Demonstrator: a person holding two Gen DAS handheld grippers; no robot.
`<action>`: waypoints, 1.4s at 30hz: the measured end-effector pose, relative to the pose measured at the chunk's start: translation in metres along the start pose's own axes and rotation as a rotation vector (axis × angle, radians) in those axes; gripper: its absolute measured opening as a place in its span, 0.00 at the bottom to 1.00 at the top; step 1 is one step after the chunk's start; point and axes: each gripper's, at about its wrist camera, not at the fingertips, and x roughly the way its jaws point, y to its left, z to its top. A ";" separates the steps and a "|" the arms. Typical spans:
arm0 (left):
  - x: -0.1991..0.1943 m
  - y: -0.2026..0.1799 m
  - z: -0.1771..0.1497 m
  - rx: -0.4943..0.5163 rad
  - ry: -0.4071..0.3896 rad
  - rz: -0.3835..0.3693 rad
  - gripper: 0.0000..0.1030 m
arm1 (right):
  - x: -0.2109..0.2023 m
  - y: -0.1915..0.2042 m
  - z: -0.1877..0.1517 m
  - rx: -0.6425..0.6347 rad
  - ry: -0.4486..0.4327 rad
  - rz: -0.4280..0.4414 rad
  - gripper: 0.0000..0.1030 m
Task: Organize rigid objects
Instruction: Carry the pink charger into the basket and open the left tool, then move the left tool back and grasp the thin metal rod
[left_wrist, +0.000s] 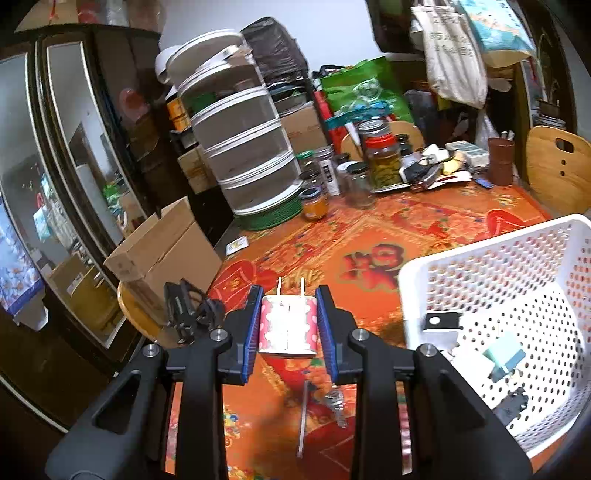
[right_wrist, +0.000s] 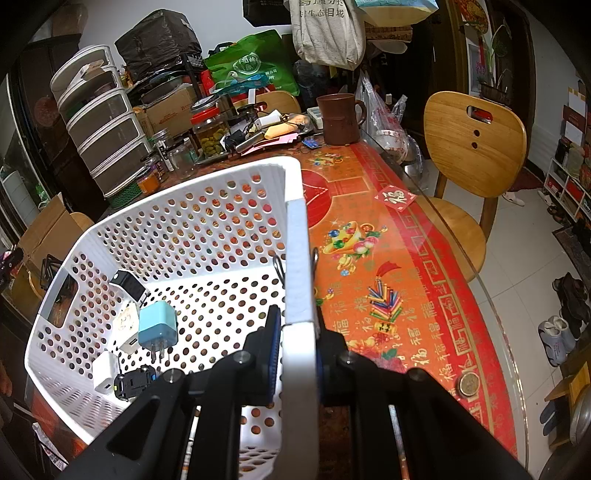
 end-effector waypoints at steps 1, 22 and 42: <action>-0.003 -0.004 0.000 0.007 -0.003 -0.006 0.25 | 0.000 0.000 0.000 -0.001 0.000 0.000 0.13; 0.009 -0.142 -0.003 0.217 0.133 -0.216 0.26 | -0.002 0.002 -0.002 0.001 0.000 0.004 0.14; 0.024 0.051 -0.047 -0.060 0.105 -0.141 0.99 | -0.003 0.002 -0.002 0.004 0.000 0.004 0.15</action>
